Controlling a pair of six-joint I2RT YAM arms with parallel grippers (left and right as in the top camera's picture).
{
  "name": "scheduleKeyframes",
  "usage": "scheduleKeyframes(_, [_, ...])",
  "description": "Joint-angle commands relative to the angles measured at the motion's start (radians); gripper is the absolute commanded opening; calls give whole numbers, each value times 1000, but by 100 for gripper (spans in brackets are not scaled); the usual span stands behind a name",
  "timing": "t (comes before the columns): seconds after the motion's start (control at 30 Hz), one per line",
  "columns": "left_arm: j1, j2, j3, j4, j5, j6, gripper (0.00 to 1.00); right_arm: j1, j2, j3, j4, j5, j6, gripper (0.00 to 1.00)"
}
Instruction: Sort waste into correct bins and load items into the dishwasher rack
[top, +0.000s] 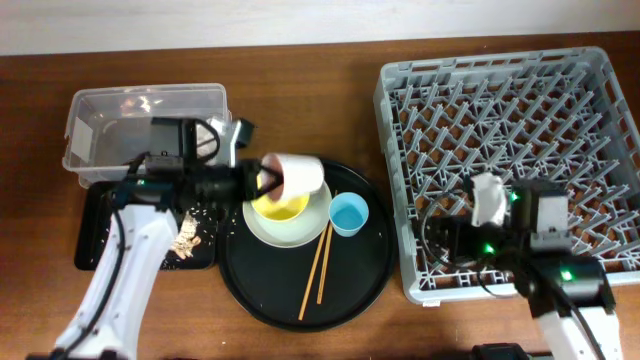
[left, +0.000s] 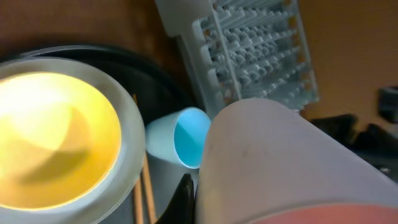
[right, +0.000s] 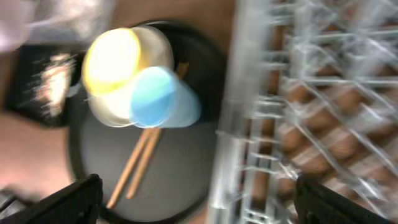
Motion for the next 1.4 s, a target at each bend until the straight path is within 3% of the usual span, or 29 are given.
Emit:
scheduleKeyframes(0.0, [-26,118,10,163,334,-177,0,-2,89,17,70,-360,-121,99])
scheduleKeyframes(0.17, [-208,193,10,416,383,-361,0,-1,225,17,261,-679,-144,99])
scheduleKeyframes(0.47, [-323,193,10,448,479,-427,0,-1,254,17,453,-896,-143,98])
scheduleKeyframes(0.7, [-323,193,10,455,513,-465,0,-1,264,17,466,-874,-143,73])
scheduleKeyframes(0.8, [-323,193,10,455,513,-465,0,-1,264,17,467,-873,-143,72])
scheduleKeyframes(1.03, [-323,193,10,455,511,-463,1,-1,264,17,467,-869,-143,53])
scheduleKeyframes(1.1, [-323,193,10,435,408,-364,1,-1,264,17,465,-853,-140,50])
scheduleKeyframes(1.2, [-311,193,10,309,154,-231,25,-1,264,17,448,-746,-113,49])
scheduleKeyframes(1.23, [-295,193,10,279,120,-205,29,-1,264,17,435,-708,-113,48])
scheduleKeyframes(1.37, [-79,130,13,-39,-183,8,33,-2,258,18,298,-431,-114,41])
